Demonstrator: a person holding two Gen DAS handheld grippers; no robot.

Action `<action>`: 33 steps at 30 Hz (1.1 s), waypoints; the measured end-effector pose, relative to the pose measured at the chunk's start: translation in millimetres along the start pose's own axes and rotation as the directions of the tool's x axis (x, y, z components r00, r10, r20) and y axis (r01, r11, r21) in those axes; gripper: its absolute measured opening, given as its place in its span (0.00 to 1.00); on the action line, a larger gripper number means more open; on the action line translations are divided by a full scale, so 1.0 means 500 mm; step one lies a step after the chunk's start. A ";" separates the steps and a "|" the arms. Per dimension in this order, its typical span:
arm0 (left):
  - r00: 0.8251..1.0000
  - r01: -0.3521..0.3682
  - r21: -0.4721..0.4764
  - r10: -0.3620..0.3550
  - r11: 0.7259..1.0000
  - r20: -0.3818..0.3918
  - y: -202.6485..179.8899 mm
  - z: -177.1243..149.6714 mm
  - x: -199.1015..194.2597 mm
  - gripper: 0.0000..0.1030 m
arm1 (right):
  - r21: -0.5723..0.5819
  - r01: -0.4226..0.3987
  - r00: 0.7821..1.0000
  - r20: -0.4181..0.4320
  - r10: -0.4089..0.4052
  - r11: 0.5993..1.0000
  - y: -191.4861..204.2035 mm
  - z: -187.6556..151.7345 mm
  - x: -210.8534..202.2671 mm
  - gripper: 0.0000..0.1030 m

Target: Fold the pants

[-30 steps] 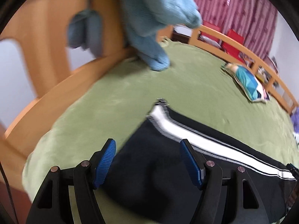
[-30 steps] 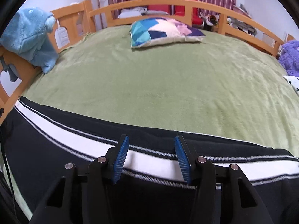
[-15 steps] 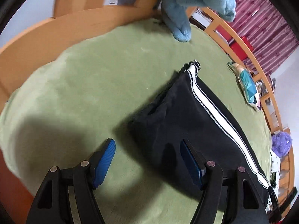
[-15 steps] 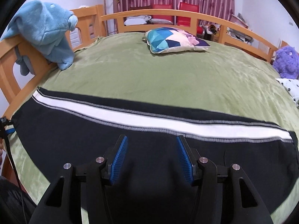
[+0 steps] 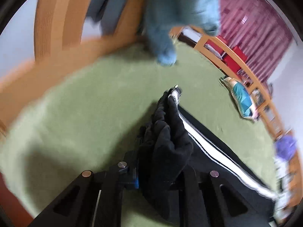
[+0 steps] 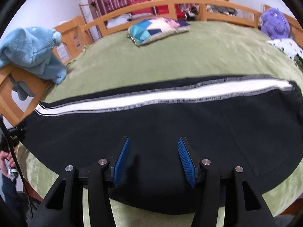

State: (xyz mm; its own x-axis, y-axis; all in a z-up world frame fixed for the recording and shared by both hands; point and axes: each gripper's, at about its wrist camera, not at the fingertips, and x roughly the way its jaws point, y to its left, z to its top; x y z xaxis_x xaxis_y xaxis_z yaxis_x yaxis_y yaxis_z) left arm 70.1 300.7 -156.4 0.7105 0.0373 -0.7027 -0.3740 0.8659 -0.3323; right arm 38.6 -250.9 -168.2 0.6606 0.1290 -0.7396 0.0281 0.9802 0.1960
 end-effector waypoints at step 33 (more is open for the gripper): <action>0.896 0.436 0.536 -0.294 0.723 -0.332 -0.664 -0.382 -0.154 0.66 | 0.152 -0.097 0.992 0.096 0.083 0.984 -0.245 -0.049 -0.109 0.52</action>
State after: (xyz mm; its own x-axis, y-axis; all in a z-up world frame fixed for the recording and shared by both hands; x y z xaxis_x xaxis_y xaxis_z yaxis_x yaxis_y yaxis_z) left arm 25.7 -84.8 -112.0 0.5490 -0.3868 -0.7409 0.3582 0.9098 -0.2096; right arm -19.1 -374.3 -167.8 0.7295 0.1945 -0.6557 0.0781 0.9288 0.3623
